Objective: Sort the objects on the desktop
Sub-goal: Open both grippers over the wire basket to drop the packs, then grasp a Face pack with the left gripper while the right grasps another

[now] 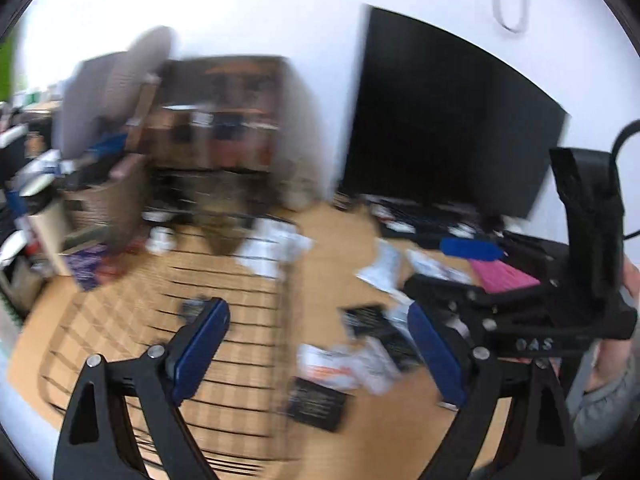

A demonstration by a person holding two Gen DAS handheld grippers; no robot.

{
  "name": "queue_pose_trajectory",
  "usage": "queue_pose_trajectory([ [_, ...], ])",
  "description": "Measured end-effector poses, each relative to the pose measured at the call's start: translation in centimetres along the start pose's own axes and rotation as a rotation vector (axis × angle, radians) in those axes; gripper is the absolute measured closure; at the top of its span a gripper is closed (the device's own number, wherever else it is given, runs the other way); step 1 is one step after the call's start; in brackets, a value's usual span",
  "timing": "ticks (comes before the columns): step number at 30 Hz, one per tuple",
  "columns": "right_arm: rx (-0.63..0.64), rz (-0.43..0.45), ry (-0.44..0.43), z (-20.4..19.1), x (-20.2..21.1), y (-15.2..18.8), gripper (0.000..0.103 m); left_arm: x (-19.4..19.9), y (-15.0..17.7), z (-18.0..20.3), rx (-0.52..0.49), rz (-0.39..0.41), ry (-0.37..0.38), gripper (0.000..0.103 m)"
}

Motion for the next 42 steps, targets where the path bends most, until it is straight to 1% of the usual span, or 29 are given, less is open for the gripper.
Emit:
queue_pose_trajectory([
  [3, -0.058, -0.022, 0.077, 4.3, 1.7, 3.2, 0.03, -2.1, 1.4, 4.2, -0.069, -0.052, 0.058, 0.012],
  [4, -0.087, -0.038, 0.099, 5.8, 2.1, 4.6, 0.03, -3.2, 2.2, 6.1, -0.115, -0.08, 0.08, 0.012],
  [7, -0.178, -0.088, 0.156, 9.8, 3.1, 8.8, 0.03, -6.1, 4.5, 9.5, -0.21, -0.155, 0.107, 0.012],
  [11, -0.281, -0.148, 0.201, 13.9, 4.1, 14.5, 0.03, -9.2, 7.3, 12.4, -0.256, -0.236, 0.151, 0.012],
  [14, -0.338, -0.157, 0.223, 16.2, 4.8, 17.3, 0.03, -11.1, 9.1, 14.1, -0.273, -0.282, 0.183, 0.012],
  [18, -0.337, -0.163, 0.257, 17.3, 4.9, 18.2, 0.03, -12.8, 11.3, 15.5, -0.305, -0.339, 0.211, 0.012],
  [20, -0.352, -0.16, 0.241, 17.5, 5.0, 18.3, 0.03, -13.6, 12.1, 15.9, -0.319, -0.363, 0.216, 0.012],
  [22, -0.347, -0.167, 0.249, 17.5, 4.8, 18.4, 0.03, -14.3, 12.6, 16.2, -0.33, -0.376, 0.221, 0.012],
  [25, -0.338, -0.185, 0.239, 16.9, 4.0, 18.7, 0.03, -15.3, 13.6, 15.9, -0.334, -0.406, 0.21, 0.013],
  [26, -0.337, -0.19, 0.236, 16.9, 3.6, 19.0, 0.03, -15.5, 13.8, 15.8, -0.335, -0.413, 0.205, 0.016],
  [27, -0.333, -0.196, 0.234, 16.7, 3.2, 19.2, 0.03, -15.7, 14.1, 15.6, -0.339, -0.422, 0.196, 0.029],
  [28, -0.329, -0.205, 0.231, 16.6, 2.7, 19.4, 0.03, -15.8, 14.3, 15.5, -0.345, -0.415, 0.192, 0.036],
  [29, -0.325, -0.215, 0.229, 16.4, 2.1, 19.7, 0.03, -15.8, 14.3, 15.5, -0.351, -0.411, 0.194, 0.051],
  [31, -0.321, -0.23, 0.228, 16.1, 1.4, 20.1, 0.03, -15.8, 14.2, 15.1, -0.349, -0.423, 0.189, 0.051],
  [35, -0.313, -0.239, 0.209, 15.3, 0.3, 20.3, 0.03, -15.6, 13.8, 13.9, -0.325, -0.418, 0.157, 0.051],
  [38, -0.308, -0.248, 0.203, 14.9, -0.5, 20.3, 0.03, -15.0, 13.0, 13.6, -0.31, -0.401, 0.174, 0.051],
  [42, -0.292, -0.263, 0.192, 14.1, -1.8, 20.3, 0.03, -14.4, 12.1, 13.0, -0.301, -0.383, 0.164, 0.051],
])
Point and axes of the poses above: each gripper's, at about its wrist camera, not at the fingertips, and x roughly against the way its jaws point, z to its right, y to its underside, the point moved 8 cm from there along -x, roughly the way its jaws point, and after that the axes turned 7 degrees about y, right-handed, at the moved point
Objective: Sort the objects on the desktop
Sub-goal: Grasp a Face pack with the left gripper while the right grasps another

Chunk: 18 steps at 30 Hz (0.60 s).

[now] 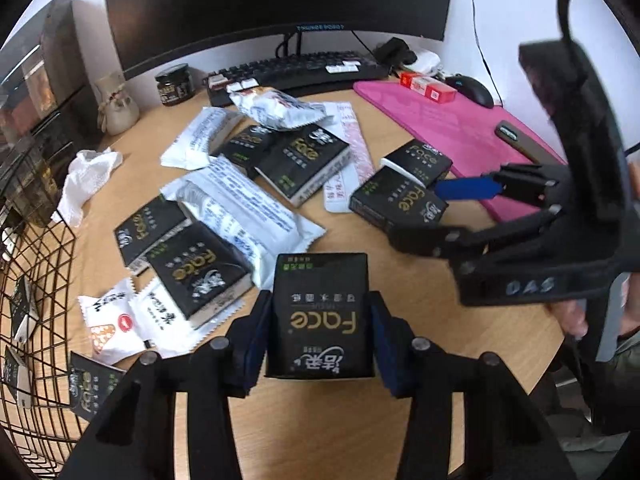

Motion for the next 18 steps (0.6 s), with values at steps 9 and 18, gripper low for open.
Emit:
queue_pose_trajectory([
  [9, 0.074, 0.009, 0.083, -0.9, -0.7, -0.4, 0.056, 0.7, -0.1, -1.3, 0.033, 0.016, -0.01, 0.051],
  [18, 0.069, 0.018, 0.052, -1.2, 0.0, -0.6, 0.056, 1.0, -0.3, -1.4, 0.039, 0.024, -0.012, 0.051],
])
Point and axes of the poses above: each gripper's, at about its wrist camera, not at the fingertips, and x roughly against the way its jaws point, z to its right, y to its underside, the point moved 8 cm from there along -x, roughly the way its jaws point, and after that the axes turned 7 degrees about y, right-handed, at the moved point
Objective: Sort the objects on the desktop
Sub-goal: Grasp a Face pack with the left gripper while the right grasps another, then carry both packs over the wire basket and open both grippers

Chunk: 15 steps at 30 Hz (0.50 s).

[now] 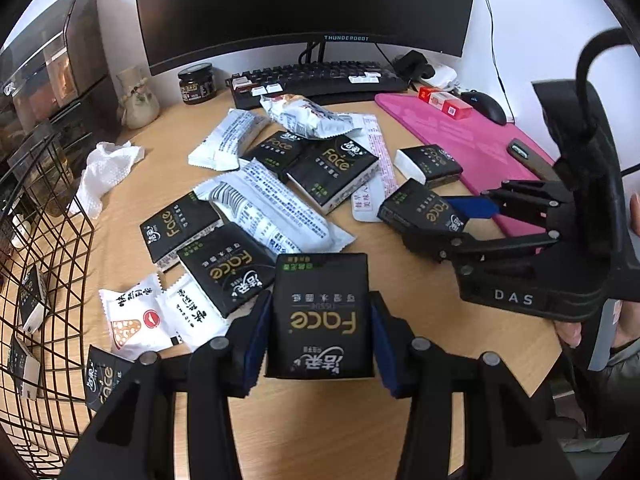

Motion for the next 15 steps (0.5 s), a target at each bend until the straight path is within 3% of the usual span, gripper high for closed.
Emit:
queue_pose_trajectory([
  [6, -0.002, 0.012, -0.004, -0.1, 0.7, -0.4, 0.056, 0.8, -0.4, -0.2, 0.007, 0.015, -0.003, 0.051],
  [15, 0.051, 0.184, -0.045, -3.5, 8.2, -5.3, 0.056, 9.9, -4.0, -1.7, 0.005, 0.213, -0.085, 0.051],
])
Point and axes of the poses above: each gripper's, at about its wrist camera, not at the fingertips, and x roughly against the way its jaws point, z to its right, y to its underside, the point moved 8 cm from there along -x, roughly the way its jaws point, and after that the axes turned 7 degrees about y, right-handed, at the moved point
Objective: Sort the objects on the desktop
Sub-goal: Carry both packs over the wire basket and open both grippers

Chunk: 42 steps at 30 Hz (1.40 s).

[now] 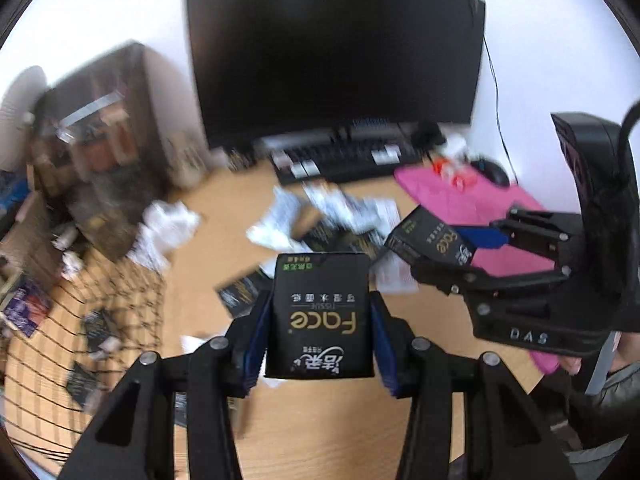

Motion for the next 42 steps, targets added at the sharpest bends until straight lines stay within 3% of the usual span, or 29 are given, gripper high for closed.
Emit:
queue_pose_trajectory([
  [6, 0.07, 0.146, -0.092, -6.0, 3.9, -6.2, 0.056, 7.0, -2.5, -4.1, 0.05, 0.149, -0.095, 0.051],
  [11, 0.132, 0.197, -0.191, -12.4, 4.5, -9.9, 0.056, 10.1, -1.4, -8.4, 0.113, 0.182, -0.179, 0.051],
  [22, 0.246, 0.122, -0.371, -25.5, -0.4, -11.4, 0.056, 13.4, 4.8, -20.4, 0.335, 0.151, -0.373, 0.051],
  [31, 0.285, 0.098, -0.406, -28.9, -1.8, -10.8, 0.056, 13.7, 6.6, -21.6, 0.378, 0.138, -0.367, 0.051],
  [34, 0.28, 0.131, -0.385, -28.7, -1.4, -11.0, 0.054, 13.9, 6.1, -21.2, 0.364, 0.174, -0.33, 0.043],
  [36, 0.262, 0.148, -0.355, -28.0, -1.4, -11.3, 0.045, 14.5, 5.7, -21.0, 0.374, 0.21, -0.315, 0.015],
  [37, 0.255, 0.149, -0.36, -27.7, -1.3, -11.5, 0.044, 14.9, 5.5, -21.0, 0.384, 0.24, -0.316, 0.011],
  [42, 0.246, 0.156, -0.369, -26.9, -0.8, -11.6, 0.042, 14.9, 5.1, -20.6, 0.388, 0.247, -0.3, 0.009],
])
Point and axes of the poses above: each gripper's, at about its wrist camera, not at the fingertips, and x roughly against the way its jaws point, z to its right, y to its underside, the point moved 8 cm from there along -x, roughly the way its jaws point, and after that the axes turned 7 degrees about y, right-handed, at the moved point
